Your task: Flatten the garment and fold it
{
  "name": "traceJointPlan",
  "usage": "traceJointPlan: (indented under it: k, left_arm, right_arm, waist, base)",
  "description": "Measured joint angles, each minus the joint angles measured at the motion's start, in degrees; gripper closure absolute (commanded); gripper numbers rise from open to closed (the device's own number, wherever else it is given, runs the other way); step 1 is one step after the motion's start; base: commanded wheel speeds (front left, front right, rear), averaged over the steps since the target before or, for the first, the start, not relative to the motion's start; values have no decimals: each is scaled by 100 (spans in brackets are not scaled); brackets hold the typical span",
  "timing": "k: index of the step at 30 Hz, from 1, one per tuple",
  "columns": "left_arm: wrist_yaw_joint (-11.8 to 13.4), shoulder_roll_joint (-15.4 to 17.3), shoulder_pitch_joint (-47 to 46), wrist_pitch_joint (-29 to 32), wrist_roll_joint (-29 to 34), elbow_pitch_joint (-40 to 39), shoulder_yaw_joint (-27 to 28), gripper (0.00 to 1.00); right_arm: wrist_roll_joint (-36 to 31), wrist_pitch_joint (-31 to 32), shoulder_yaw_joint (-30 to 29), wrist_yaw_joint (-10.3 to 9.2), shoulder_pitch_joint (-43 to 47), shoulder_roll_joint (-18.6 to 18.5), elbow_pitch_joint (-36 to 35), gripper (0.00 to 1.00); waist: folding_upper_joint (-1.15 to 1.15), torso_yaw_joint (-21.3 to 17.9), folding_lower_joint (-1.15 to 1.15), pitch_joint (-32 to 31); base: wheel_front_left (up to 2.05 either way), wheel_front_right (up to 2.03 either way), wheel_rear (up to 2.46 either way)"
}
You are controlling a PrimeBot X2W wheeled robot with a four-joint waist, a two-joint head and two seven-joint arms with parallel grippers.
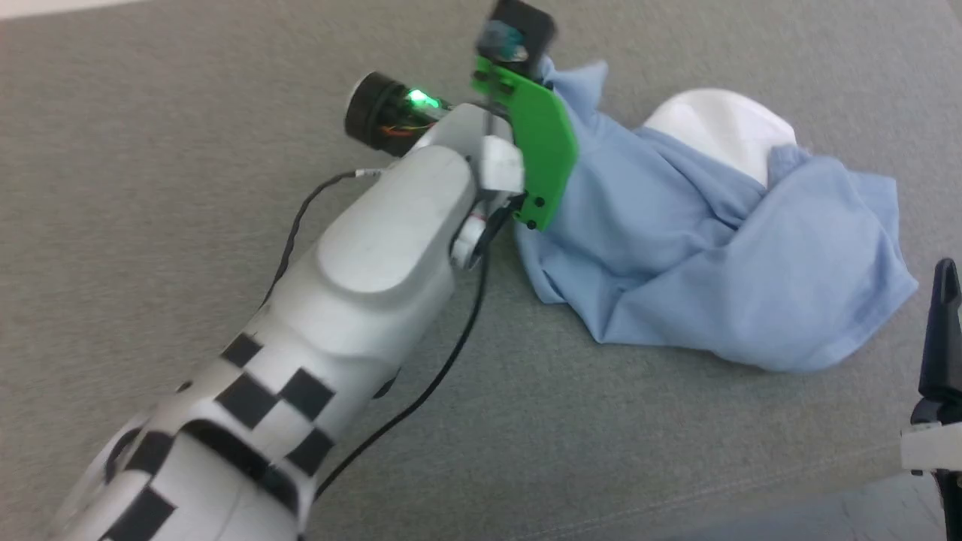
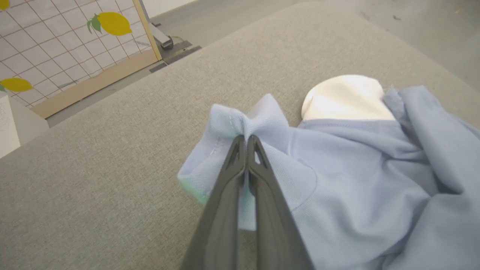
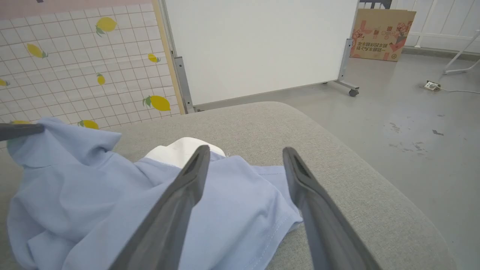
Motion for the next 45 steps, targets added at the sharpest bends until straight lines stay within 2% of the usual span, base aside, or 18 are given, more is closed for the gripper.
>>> traceJointPlan:
  k: [2,4,7,9,12,14,15,17,18,23,25,28,32,36,40,45]
  left_arm:
    - [62,202,234,-171,-148,-292,192,100]
    - [297,820,848,-289,-365,-872,538,100]
    - [717,1515,1762,-385,-614,-1690,948,100]
    - [1111,1946,2544,-470,-847,-2357,1292,100]
    - [1557,2432,3638,-614,-1047,-3140,1636,100]
    - [1744,2573,4229,-746,-1151,-3439,1761,100]
    - [1766,2562,4472,-854,-1245,-3571,1803,87]
    - [1783,2458,4723,-1084,-1274,-3740,1844,16]
    - [1793,2332,4785,-1252,-1326,-3795,1914,0]
    - [1753,1940,4904,-2192,-1366,-3896,2158,0]
    - [1802,1914,5013,-2635,-1170,-3966,2228,0]
    - [2002,1928,5246,-3010,-740,-4179,2307,0]
    - [2314,1875,5709,-3134,-183,-4520,2343,0]
    - [2435,1700,6084,-3142,178,-4681,2340,0]
    - [2397,1381,6254,-3145,314,-4723,2339,0]
    - [2186,1112,6255,-3160,435,-4640,2312,0]
  right_arm:
    - [-8,94,-40,0,100,1,-96,0]
    - [-7,202,-91,0,256,0,-202,0]
    - [-7,286,-112,0,376,2,-269,0]
    - [-7,325,-111,0,447,2,-315,0]
    - [-8,392,-151,0,521,2,-372,0]
    - [-8,437,-162,0,567,2,-410,0]
    - [-14,450,-167,0,575,3,-427,0]
    - [-41,494,-168,0,573,2,-474,0]
    - [-43,501,-160,0,571,3,-489,0]
    - [-48,601,-111,0,571,3,-495,0]
    - [-51,645,-105,0,572,3,-486,0]
    - [-36,803,-9,0,573,2,-455,0]
    - [-146,1382,394,0,414,4,-399,0]
    - [-286,2336,747,1,-261,9,-190,0]
    - [-421,3315,762,0,-888,-174,210,0]
    - [-704,3875,494,1,-1412,-581,698,0]
  waist:
    - [0,109,0,-156]
    - [0,306,0,-369]
    - [0,525,0,-550]
    - [0,680,0,-668]
    - [0,905,0,-796]
    - [0,1059,0,-853]
    - [0,1143,0,-878]
    - [0,1293,0,-912]
    - [0,1372,0,-926]
    - [0,1677,0,-995]
    - [0,1740,0,-1048]
    - [0,1806,0,-1137]
    - [0,1881,0,-1185]
    - [0,1940,0,-1137]
    - [0,2048,0,-1063]
    - [0,2247,0,-940]
  base:
    - [0,0,0]
    - [0,0,0]
    - [0,0,0]
    - [0,0,0]
    - [0,0,0]
    - [0,0,0]
    - [0,0,0]
    - [0,0,0]
    - [0,0,0]
    - [0,0,0]
    - [0,0,0]
    - [0,0,0]
    - [0,0,0]
    - [0,0,0]
    - [0,0,0]
    - [0,0,0]
